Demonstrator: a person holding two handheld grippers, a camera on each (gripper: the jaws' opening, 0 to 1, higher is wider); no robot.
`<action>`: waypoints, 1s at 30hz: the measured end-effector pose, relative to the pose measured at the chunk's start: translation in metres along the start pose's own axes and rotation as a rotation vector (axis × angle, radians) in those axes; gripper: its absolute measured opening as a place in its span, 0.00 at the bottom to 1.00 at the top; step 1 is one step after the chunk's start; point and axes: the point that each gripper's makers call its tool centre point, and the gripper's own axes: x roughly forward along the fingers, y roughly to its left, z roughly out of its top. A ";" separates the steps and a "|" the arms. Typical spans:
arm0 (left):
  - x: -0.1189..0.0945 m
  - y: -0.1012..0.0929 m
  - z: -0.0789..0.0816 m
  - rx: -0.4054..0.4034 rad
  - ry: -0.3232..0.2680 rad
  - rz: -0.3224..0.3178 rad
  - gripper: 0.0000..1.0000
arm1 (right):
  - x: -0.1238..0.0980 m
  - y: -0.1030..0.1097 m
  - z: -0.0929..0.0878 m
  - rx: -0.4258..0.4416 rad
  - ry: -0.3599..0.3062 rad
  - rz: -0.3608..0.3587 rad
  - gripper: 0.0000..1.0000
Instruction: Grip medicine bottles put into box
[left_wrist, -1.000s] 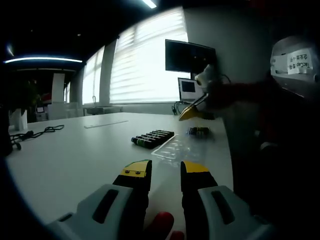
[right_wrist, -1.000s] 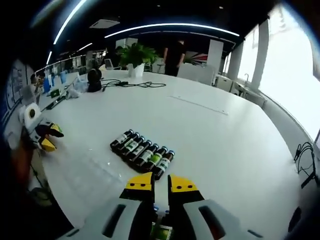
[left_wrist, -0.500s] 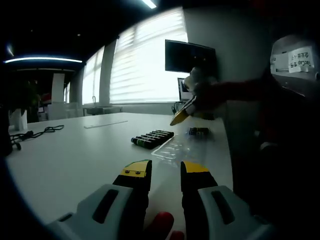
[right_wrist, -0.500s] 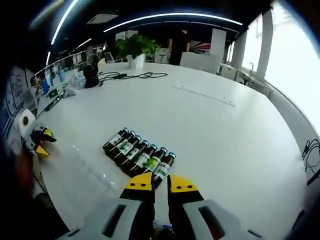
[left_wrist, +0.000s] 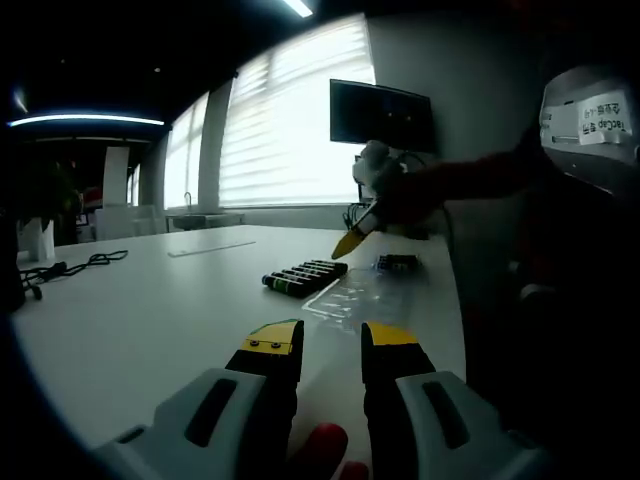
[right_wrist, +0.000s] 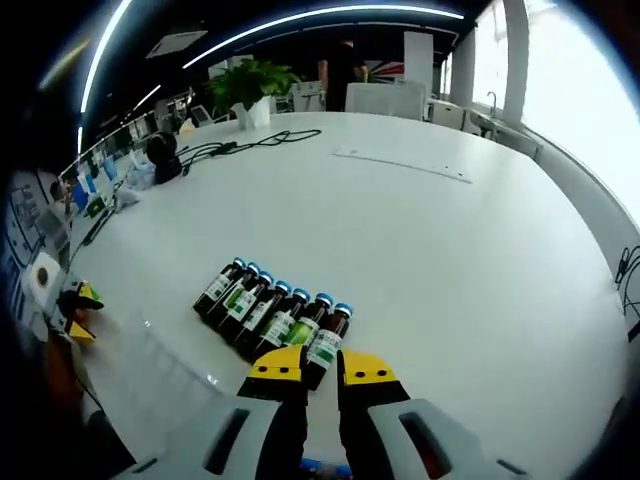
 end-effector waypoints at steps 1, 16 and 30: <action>0.000 0.000 0.000 0.000 0.000 0.000 0.17 | 0.001 0.000 0.000 -0.001 0.006 -0.003 0.07; 0.000 0.000 0.000 0.000 0.000 -0.002 0.17 | 0.007 -0.008 -0.004 -0.001 0.043 -0.029 0.07; 0.000 0.001 0.000 0.000 -0.001 -0.001 0.17 | 0.017 -0.025 -0.009 0.038 0.076 -0.067 0.08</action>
